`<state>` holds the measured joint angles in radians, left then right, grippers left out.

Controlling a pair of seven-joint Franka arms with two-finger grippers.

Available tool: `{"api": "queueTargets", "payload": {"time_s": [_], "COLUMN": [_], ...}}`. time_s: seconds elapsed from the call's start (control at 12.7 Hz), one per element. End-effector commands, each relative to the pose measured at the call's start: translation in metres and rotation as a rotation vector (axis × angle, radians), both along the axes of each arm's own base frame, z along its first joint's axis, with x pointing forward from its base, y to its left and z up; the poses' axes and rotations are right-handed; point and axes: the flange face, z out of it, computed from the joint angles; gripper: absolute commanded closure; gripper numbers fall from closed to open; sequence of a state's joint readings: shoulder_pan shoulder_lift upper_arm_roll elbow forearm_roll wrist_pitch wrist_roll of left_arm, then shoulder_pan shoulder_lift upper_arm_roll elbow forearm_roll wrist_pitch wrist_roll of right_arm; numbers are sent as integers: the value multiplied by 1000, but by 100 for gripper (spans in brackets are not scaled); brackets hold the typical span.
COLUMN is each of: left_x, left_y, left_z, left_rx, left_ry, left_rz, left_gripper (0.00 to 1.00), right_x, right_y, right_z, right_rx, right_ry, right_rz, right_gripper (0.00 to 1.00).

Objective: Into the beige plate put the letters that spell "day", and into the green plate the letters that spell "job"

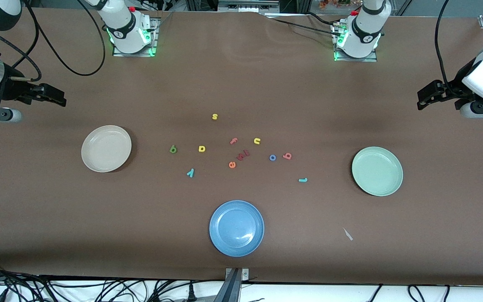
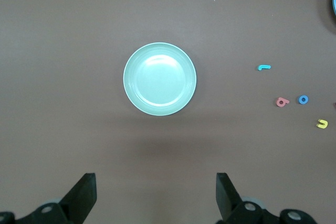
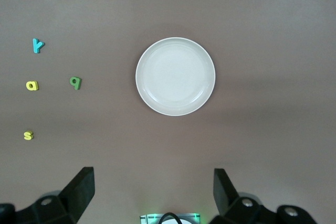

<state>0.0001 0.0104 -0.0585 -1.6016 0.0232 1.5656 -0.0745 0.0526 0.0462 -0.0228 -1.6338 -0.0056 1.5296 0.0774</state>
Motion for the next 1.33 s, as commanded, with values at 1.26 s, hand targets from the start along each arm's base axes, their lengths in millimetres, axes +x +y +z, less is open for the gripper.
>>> {"api": "queueTargets", "payload": {"time_s": [1.26], "left_x": [-2], "left_y": [-9], "left_z": [6], "left_rx": [-36], "left_ry": [7], "left_rz": [-70], "left_gripper": [0], "right_x": [5], "right_y": [-1], "right_z": [1], "right_rx": [-5], "right_ry": [-2], "right_rz": [-3], "right_gripper": [0]}}
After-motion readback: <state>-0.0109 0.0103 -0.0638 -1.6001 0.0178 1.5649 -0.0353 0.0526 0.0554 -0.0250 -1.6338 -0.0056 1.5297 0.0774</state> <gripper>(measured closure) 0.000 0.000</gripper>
